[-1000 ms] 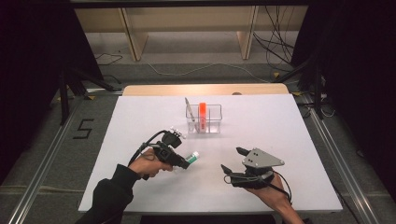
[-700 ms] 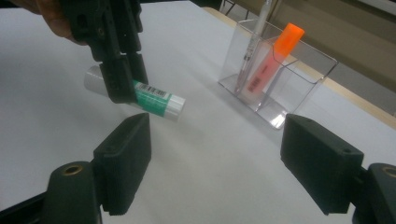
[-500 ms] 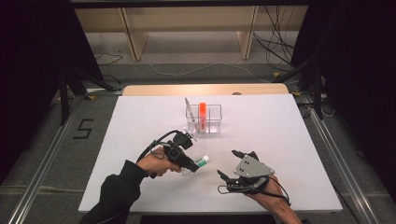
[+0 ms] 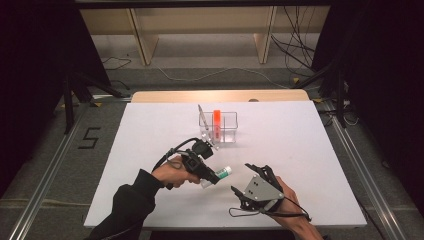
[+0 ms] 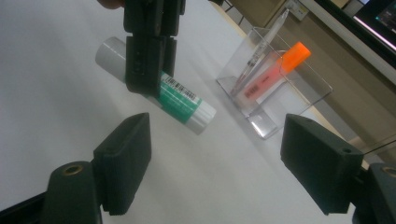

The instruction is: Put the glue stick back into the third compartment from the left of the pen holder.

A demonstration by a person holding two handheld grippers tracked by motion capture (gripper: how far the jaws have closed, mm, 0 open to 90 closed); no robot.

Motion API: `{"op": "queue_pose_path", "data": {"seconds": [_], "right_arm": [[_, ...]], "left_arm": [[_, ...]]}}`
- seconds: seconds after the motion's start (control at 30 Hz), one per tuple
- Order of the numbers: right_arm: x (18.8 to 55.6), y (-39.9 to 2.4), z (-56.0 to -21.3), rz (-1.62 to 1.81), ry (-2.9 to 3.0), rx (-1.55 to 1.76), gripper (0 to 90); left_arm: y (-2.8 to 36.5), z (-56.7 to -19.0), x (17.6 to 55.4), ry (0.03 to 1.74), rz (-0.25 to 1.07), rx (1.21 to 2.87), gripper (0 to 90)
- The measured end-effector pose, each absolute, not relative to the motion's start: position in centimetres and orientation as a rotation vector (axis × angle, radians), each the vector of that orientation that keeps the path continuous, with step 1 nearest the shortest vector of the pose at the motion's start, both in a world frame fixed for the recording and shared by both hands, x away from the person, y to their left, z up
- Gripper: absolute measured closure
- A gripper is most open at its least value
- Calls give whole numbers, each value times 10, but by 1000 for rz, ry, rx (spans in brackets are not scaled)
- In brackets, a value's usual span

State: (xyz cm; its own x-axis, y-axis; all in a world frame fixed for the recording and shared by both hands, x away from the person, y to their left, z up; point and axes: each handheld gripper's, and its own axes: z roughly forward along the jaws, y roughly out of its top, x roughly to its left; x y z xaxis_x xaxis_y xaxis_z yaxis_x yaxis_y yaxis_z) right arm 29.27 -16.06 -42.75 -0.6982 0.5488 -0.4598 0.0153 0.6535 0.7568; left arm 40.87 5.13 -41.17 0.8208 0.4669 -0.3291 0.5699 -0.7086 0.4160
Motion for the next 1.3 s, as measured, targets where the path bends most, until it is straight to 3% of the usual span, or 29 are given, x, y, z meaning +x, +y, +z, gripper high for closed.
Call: {"op": "queue_pose_path", "data": {"seconds": [1.3], "right_arm": [[277,-126,-463,474,1983,-65,313]], "left_arm": [[31,-402,401,710,-307,2525,653]]}}
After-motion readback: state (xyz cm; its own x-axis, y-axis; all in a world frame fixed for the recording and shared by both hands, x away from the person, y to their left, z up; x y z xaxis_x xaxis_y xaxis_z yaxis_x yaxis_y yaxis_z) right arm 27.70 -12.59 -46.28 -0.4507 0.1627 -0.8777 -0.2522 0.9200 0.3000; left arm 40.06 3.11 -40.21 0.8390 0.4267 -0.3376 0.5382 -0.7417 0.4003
